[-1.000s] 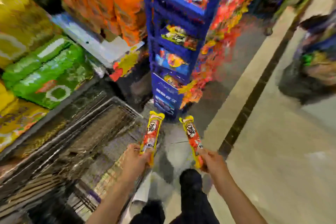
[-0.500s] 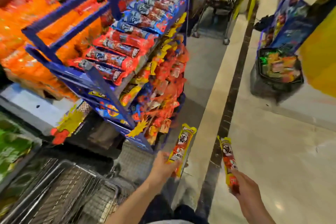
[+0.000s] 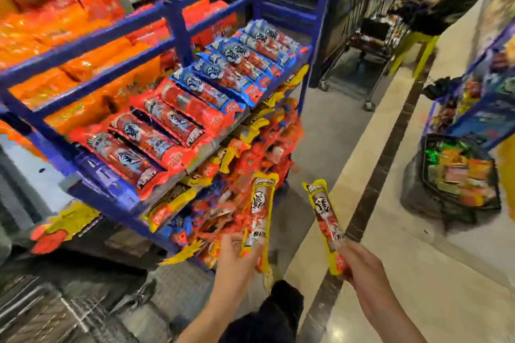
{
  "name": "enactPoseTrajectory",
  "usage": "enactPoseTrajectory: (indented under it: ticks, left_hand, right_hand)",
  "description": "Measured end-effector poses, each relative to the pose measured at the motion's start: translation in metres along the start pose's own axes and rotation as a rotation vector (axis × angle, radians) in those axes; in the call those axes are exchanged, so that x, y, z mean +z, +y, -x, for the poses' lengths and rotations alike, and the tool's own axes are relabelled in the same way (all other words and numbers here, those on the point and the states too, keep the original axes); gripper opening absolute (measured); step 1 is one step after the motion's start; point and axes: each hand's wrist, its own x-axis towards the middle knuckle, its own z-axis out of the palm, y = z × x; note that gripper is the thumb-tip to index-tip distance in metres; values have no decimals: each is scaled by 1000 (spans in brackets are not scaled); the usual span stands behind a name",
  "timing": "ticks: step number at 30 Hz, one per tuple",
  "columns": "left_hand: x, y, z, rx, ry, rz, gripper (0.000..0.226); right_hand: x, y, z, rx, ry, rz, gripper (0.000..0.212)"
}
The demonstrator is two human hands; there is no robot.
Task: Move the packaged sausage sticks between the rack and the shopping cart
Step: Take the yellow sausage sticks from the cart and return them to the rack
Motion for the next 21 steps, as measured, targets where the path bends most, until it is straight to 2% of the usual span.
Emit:
enactPoseTrajectory:
  ticks: [5,10,13,21]
  left_hand:
    - [39,40,-42,-9,164,193,32]
    - [66,65,-69,12,316,195,31]
    - [78,66,-77,-3,393,212,30]
    - [98,90,-100,-54,577,286,30]
  right_hand:
    - [13,-89,-67,-79,-117,147,16]
    - [31,-158,-112,-177,-248,283,16]
    - [43,-181,-125,-217,-371,327,9]
    - [76,-217,-173,-243,-578,417,8]
